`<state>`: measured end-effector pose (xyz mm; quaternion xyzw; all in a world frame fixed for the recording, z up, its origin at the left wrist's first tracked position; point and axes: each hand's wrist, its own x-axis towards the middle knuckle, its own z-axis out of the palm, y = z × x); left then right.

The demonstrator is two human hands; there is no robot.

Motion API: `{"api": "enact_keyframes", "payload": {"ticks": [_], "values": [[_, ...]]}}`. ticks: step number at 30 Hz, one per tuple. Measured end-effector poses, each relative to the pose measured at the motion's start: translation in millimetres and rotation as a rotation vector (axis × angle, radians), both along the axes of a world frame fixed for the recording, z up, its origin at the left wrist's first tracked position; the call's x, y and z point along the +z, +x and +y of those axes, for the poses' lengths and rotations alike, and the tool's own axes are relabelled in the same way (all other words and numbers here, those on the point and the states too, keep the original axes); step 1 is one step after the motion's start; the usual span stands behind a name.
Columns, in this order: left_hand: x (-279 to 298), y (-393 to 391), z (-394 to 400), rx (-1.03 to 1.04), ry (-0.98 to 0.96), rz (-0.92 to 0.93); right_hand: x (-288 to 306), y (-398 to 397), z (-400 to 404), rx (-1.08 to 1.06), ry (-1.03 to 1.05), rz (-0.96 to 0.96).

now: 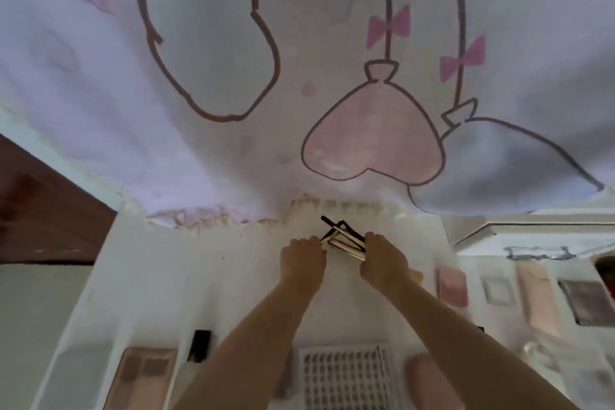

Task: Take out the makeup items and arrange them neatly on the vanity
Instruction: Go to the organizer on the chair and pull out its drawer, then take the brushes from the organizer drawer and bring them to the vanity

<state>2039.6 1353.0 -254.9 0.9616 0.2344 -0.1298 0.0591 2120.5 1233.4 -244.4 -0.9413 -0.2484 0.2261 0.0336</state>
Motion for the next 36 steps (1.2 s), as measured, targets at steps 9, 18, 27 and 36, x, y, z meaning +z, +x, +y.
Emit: {"api": "enact_keyframes", "payload": {"ticks": [9,18,27,36], "values": [[-32,1,-11,0.059,-0.006,-0.095,-30,0,-7,0.146,0.027,-0.18],[18,-71,11,0.149,0.041,-0.123,-3,-42,34,0.402,0.008,-0.272],[111,-373,13,0.834,0.229,-0.076,101,-293,117,1.065,0.333,-0.245],[168,-706,-183,1.499,0.405,0.026,162,-662,31,1.799,0.559,-0.164]]}}
